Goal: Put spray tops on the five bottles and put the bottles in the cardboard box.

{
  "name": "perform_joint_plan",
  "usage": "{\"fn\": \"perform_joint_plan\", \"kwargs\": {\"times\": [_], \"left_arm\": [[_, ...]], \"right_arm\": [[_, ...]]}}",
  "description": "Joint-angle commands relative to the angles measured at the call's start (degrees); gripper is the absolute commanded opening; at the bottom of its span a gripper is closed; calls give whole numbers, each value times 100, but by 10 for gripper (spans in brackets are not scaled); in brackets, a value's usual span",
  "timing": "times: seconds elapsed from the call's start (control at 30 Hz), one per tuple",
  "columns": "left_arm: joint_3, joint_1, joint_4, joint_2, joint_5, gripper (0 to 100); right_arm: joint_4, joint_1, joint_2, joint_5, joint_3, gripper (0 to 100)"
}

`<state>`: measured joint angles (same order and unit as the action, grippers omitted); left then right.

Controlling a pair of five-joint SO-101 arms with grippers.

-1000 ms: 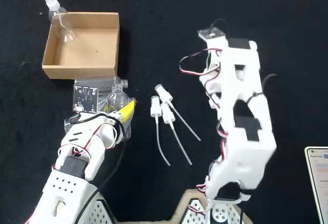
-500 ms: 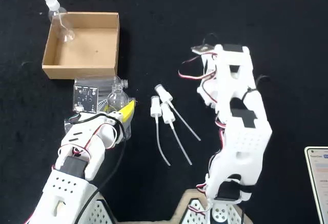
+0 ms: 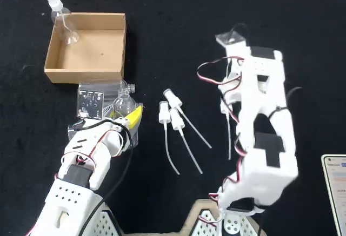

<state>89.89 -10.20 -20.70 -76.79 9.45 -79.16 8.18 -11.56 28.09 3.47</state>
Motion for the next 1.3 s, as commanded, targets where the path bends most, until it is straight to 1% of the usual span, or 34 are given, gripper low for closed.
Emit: {"fn": "perform_joint_plan", "kwargs": {"times": [0.0,0.07,0.2,0.27,0.43,0.53,0.63,0.77,0.9,0.93,1.07,1.1,1.27], "left_arm": [[-75,-48,105,-79,26,116],[-75,-48,105,-79,26,116],[-75,-48,105,-79,26,116],[-75,-48,105,-79,26,116],[-66,-48,105,-79,26,116],[-66,-48,97,-79,26,116],[-66,-48,97,-79,26,116],[-66,-48,97,-79,26,116],[-57,-48,97,-79,26,116],[-57,-48,97,-79,26,116],[-4,-48,97,-79,26,116],[-4,-48,97,-79,26,116],[-4,-66,97,-79,26,116]], "right_arm": [[-264,-44,760,-62,84,109],[-290,-62,787,-185,189,138],[-167,-273,514,-923,409,234],[-53,-448,295,-1116,426,240],[545,-615,-119,-1275,409,205],[826,-466,-356,-1248,444,193],[897,-211,-620,-1116,418,191],[897,-141,-927,-791,444,191],[1037,-167,-1112,-835,444,188],[1073,-176,-1130,-844,444,171],[1134,-158,-1007,-844,409,28],[1134,-141,-901,-853,426,8],[818,-123,101,-1011,629,11]]}}
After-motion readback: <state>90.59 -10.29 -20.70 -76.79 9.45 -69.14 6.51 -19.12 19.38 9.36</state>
